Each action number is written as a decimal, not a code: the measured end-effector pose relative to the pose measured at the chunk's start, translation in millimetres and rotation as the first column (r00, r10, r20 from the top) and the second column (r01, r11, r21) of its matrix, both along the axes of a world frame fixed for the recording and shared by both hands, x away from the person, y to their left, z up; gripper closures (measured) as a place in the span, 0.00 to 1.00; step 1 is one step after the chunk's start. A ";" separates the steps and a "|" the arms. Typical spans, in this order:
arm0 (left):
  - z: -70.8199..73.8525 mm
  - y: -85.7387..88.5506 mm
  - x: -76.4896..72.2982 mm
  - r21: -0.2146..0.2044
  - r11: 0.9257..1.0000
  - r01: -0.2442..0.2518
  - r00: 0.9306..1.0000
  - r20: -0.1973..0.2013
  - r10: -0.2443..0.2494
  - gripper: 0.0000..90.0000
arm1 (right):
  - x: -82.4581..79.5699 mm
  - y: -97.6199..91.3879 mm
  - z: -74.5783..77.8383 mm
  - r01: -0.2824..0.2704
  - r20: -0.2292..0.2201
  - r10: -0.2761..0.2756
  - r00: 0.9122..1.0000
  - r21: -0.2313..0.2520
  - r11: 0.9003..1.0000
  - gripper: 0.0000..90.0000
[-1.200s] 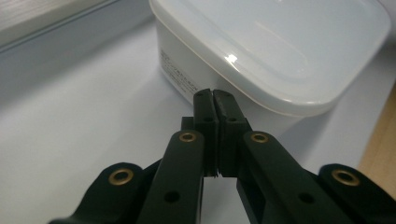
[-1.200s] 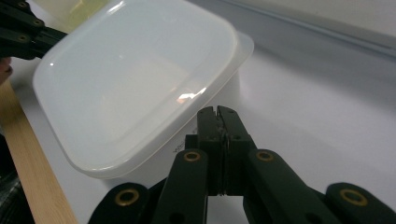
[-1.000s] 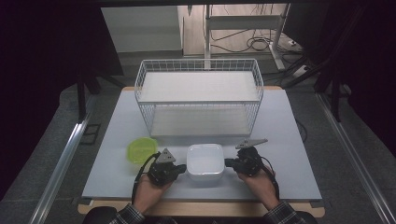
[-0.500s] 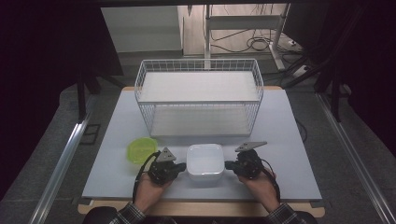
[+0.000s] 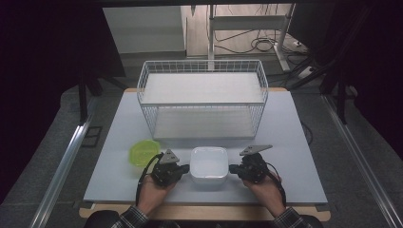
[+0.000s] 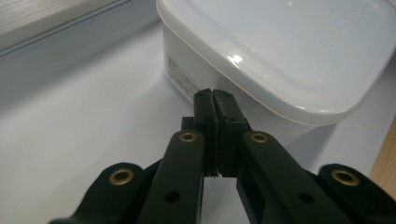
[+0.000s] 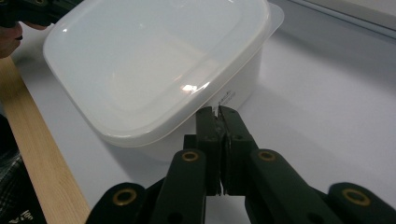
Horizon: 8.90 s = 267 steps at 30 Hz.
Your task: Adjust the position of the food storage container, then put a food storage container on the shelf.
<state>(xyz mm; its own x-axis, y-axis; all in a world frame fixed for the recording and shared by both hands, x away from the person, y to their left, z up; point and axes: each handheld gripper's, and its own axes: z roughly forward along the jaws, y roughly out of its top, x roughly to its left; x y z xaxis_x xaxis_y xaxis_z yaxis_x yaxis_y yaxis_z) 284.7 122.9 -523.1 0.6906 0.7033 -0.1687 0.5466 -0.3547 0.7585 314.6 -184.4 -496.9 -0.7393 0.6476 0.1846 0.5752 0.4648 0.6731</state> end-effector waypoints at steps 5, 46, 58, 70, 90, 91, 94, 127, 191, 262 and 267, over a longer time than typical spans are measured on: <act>8.2 15.7 -5.0 -0.008 0.999 -0.045 0.999 0.007 0.045 1.00 | 0.3 -6.1 4.7 0.014 0.024 -0.014 1.000 0.011 1.000 0.96; 13.4 45.8 -25.5 0.066 0.998 0.012 0.998 0.056 -0.016 0.16 | -6.0 -43.4 8.6 0.059 0.146 -0.056 0.988 -0.016 0.998 0.35; 7.7 45.1 -23.1 0.051 0.998 0.040 0.995 0.089 -0.044 0.11 | -3.9 -42.6 6.7 0.064 0.157 -0.062 0.986 -0.008 0.998 0.27; 14.4 27.4 -8.4 0.010 0.999 0.048 0.999 0.005 -0.048 0.11 | -1.8 -34.4 9.2 0.038 0.122 -0.044 0.992 0.058 0.998 0.12; 14.2 -5.6 39.7 -0.125 0.982 0.140 0.978 -0.140 -0.157 0.10 | 20.7 3.0 9.5 -0.048 -0.078 0.058 0.995 0.131 0.990 0.22; 13.2 -6.2 41.2 -0.134 0.981 0.143 0.976 -0.145 -0.162 0.10 | 23.3 4.5 7.8 -0.047 -0.093 0.060 0.994 0.138 0.989 0.25; 11.9 -6.9 44.5 -0.163 0.975 0.151 0.968 -0.173 -0.179 0.15 | 26.7 6.3 6.2 -0.054 -0.111 0.070 0.991 0.142 0.988 0.29; 29.2 2.2 -10.1 -0.177 0.983 -0.051 0.980 -0.197 0.015 0.76 | -17.4 -7.1 19.5 0.159 -0.243 -0.102 0.965 0.230 0.960 0.84; 146.5 21.8 34.5 -0.263 0.957 -0.124 0.983 0.098 0.155 0.88 | 29.1 18.7 130.7 0.114 0.175 -0.183 0.967 0.346 0.931 0.88; 192.9 22.4 139.1 -0.207 0.966 -0.156 0.965 0.175 0.194 0.69 | 135.1 39.9 181.8 0.168 0.192 -0.243 0.951 0.337 0.926 0.71; 193.2 23.4 144.7 -0.197 0.967 -0.159 0.966 0.171 0.193 0.69 | 137.8 42.8 178.8 0.168 0.192 -0.240 0.952 0.329 0.929 0.71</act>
